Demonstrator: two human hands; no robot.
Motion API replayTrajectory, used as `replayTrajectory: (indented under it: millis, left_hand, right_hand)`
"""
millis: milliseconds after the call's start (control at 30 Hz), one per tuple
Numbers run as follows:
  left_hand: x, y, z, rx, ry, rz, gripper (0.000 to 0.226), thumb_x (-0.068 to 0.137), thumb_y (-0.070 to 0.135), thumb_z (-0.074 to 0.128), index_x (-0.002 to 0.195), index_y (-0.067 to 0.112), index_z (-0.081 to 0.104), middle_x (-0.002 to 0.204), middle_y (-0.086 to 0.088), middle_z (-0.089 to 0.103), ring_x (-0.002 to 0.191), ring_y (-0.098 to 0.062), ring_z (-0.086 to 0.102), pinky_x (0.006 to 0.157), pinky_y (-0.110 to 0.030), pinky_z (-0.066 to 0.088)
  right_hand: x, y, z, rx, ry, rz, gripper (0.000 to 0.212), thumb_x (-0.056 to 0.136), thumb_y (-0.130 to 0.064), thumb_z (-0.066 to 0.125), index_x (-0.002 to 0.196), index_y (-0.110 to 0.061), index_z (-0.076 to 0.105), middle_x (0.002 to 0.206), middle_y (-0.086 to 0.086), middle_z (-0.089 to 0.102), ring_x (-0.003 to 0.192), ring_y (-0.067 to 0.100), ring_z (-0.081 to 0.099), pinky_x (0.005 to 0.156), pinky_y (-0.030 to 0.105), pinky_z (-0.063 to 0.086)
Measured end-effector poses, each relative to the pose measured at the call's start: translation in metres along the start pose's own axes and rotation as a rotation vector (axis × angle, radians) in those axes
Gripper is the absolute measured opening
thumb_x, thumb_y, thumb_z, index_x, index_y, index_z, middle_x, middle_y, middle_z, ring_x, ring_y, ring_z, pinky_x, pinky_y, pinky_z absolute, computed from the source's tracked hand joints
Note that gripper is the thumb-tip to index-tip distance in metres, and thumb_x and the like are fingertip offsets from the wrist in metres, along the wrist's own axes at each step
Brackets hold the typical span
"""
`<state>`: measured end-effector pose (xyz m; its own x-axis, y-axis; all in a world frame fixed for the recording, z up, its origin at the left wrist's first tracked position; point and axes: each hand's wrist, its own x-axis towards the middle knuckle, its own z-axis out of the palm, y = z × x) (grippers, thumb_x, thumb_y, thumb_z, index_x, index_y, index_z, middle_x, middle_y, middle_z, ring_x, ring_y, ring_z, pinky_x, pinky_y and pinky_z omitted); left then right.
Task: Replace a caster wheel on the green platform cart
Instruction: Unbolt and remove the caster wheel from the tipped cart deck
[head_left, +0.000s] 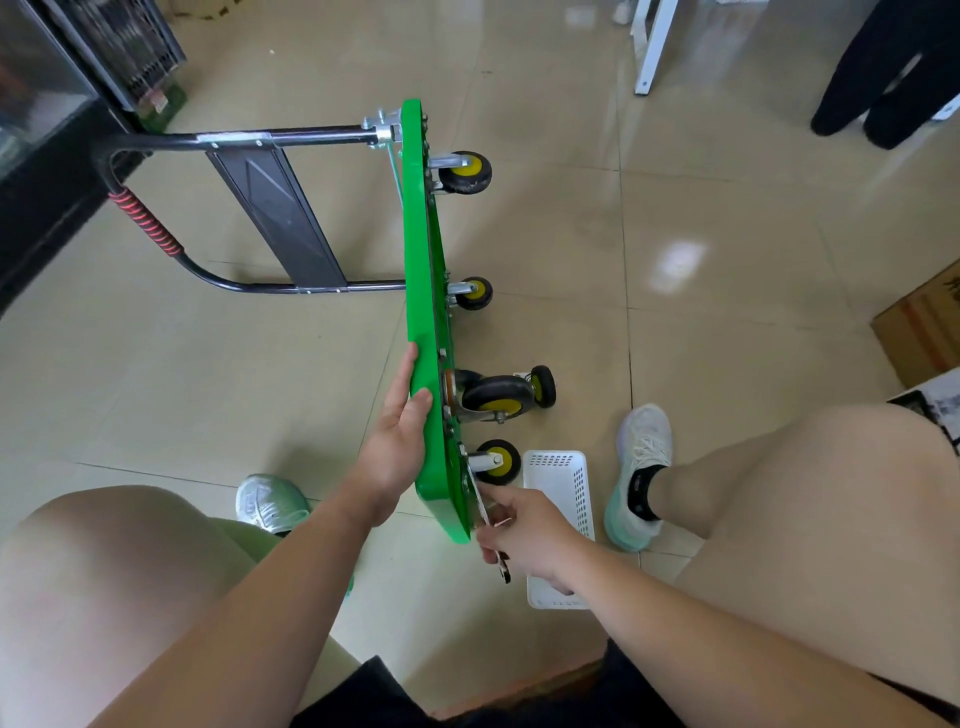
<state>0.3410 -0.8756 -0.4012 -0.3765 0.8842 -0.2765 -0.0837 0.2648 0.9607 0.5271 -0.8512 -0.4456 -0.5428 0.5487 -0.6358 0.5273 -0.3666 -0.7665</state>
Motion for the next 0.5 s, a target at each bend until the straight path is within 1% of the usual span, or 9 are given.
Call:
replayTrajectory:
  millis: [67, 133, 267, 333, 400, 500]
  left_hand:
    - [-0.001, 0.0, 0.0, 0.001, -0.004, 0.0, 0.048, 0.099, 0.046, 0.036, 0.127, 0.085, 0.029, 0.159, 0.015, 0.04, 0.142, -0.016, 0.047, 0.119, -0.049, 0.038]
    - [-0.001, 0.0, 0.0, -0.007, -0.009, -0.005, 0.048, 0.098, 0.047, 0.036, 0.127, 0.085, 0.03, 0.158, 0.016, 0.041, 0.14, -0.016, 0.048, 0.118, -0.049, 0.04]
    - [-0.002, 0.001, 0.0, -0.012, -0.015, -0.001, 0.047, 0.098, 0.047, 0.037, 0.126, 0.084, 0.03, 0.158, 0.017, 0.041, 0.14, -0.013, 0.048, 0.119, -0.048, 0.039]
    - [-0.002, 0.0, 0.0, -0.011, -0.015, 0.01, 0.047, 0.099, 0.047, 0.036, 0.128, 0.083, 0.029, 0.157, 0.018, 0.041, 0.14, -0.011, 0.047, 0.12, -0.048, 0.037]
    - [-0.002, -0.001, -0.001, -0.007, -0.019, 0.014, 0.047, 0.1, 0.047, 0.036, 0.13, 0.082, 0.028, 0.157, 0.019, 0.04, 0.141, -0.01, 0.046, 0.121, -0.047, 0.036]
    - [-0.001, -0.002, -0.001, -0.013, -0.021, 0.012, 0.047, 0.099, 0.048, 0.037, 0.129, 0.084, 0.029, 0.157, 0.017, 0.042, 0.14, -0.012, 0.048, 0.12, -0.048, 0.038]
  right_hand:
    - [-0.004, -0.004, 0.001, 0.084, -0.025, 0.023, 0.06, 0.091, 0.006, 0.065, 0.143, -0.022, 0.056, 0.089, 0.004, 0.061, 0.067, 0.018, 0.062, 0.071, 0.028, 0.058]
    - [-0.005, -0.01, 0.002, 0.144, -0.051, 0.042, 0.057, 0.092, 0.007, 0.065, 0.142, -0.017, 0.057, 0.094, 0.009, 0.063, 0.068, 0.019, 0.062, 0.073, 0.032, 0.059]
    - [-0.007, -0.025, 0.003, 0.208, -0.086, 0.061, 0.051, 0.094, 0.006, 0.062, 0.142, -0.011, 0.056, 0.114, 0.024, 0.065, 0.07, 0.021, 0.061, 0.07, 0.031, 0.058]
    - [-0.008, -0.03, 0.003, 0.208, -0.091, 0.069, 0.047, 0.095, 0.005, 0.061, 0.14, -0.01, 0.058, 0.12, 0.029, 0.064, 0.071, 0.021, 0.062, 0.069, 0.03, 0.059]
    - [-0.008, -0.035, 0.003, 0.219, -0.097, 0.079, 0.041, 0.096, 0.003, 0.06, 0.135, -0.01, 0.062, 0.114, 0.027, 0.065, 0.071, 0.02, 0.061, 0.067, 0.028, 0.058]
    - [-0.01, -0.04, 0.002, 0.229, -0.078, 0.099, 0.035, 0.096, 0.001, 0.06, 0.129, -0.01, 0.066, 0.103, 0.019, 0.064, 0.072, 0.021, 0.059, 0.065, 0.027, 0.057]
